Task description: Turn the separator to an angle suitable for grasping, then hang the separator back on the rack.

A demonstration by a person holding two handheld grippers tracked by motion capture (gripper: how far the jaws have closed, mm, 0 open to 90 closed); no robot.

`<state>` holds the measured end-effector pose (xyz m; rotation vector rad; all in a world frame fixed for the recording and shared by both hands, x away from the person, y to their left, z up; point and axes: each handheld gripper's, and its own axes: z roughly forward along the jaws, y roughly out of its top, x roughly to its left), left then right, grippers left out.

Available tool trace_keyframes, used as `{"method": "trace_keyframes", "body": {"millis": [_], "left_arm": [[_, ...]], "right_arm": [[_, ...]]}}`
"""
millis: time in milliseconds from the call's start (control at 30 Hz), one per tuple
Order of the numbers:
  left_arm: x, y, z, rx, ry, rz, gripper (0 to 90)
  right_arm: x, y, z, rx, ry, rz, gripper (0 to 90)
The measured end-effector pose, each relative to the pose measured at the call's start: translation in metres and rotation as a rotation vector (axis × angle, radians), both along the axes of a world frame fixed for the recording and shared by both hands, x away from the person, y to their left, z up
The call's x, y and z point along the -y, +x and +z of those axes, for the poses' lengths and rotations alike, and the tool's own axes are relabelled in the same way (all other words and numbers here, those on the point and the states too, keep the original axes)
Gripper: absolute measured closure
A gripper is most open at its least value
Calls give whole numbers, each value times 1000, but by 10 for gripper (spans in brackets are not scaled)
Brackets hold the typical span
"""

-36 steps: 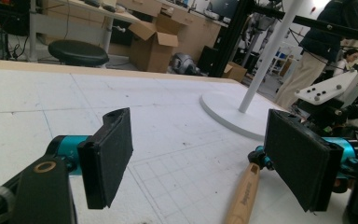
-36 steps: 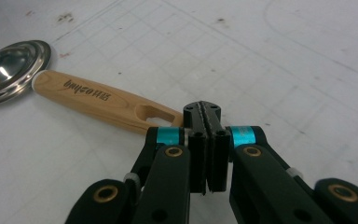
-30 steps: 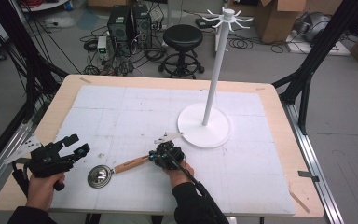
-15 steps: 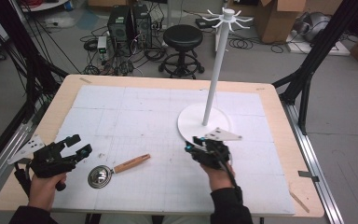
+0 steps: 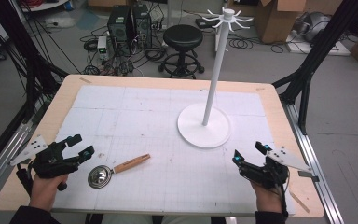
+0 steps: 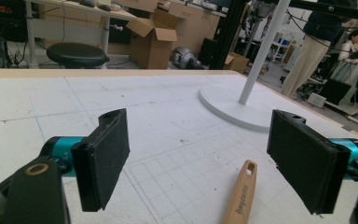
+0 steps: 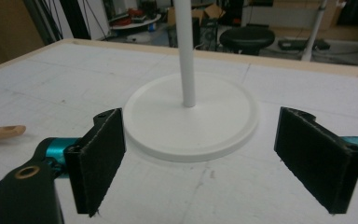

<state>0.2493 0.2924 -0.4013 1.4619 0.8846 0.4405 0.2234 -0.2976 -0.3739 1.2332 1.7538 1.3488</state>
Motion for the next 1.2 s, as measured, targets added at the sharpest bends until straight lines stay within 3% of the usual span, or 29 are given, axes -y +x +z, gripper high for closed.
{"method": "trace_keyframes", "body": {"millis": [100, 267, 533, 767, 1067, 1167, 1200], "left_arm": [[2, 0, 0, 9, 11, -2, 201], [2, -1, 1, 15, 18, -2, 198], [3, -1, 1, 16, 26, 5, 198], [4, 0, 2, 13, 38, 2, 212], [17, 0, 14, 45, 43, -44, 179], [25, 1, 19, 52, 68, -60, 178], [28, 2, 20, 51, 95, -67, 178]], "right_arm": [[11, -6, 1, 24, 18, -27, 153], [17, -9, 0, 25, 28, -38, 152], [13, -8, -1, 15, 5, -30, 154], [14, -7, -2, 10, 13, -32, 154], [6, -6, -3, 3, 5, -15, 154], [3, -5, -3, 3, 2, 0, 154], [3, -4, -3, 6, -6, 6, 154]]}}
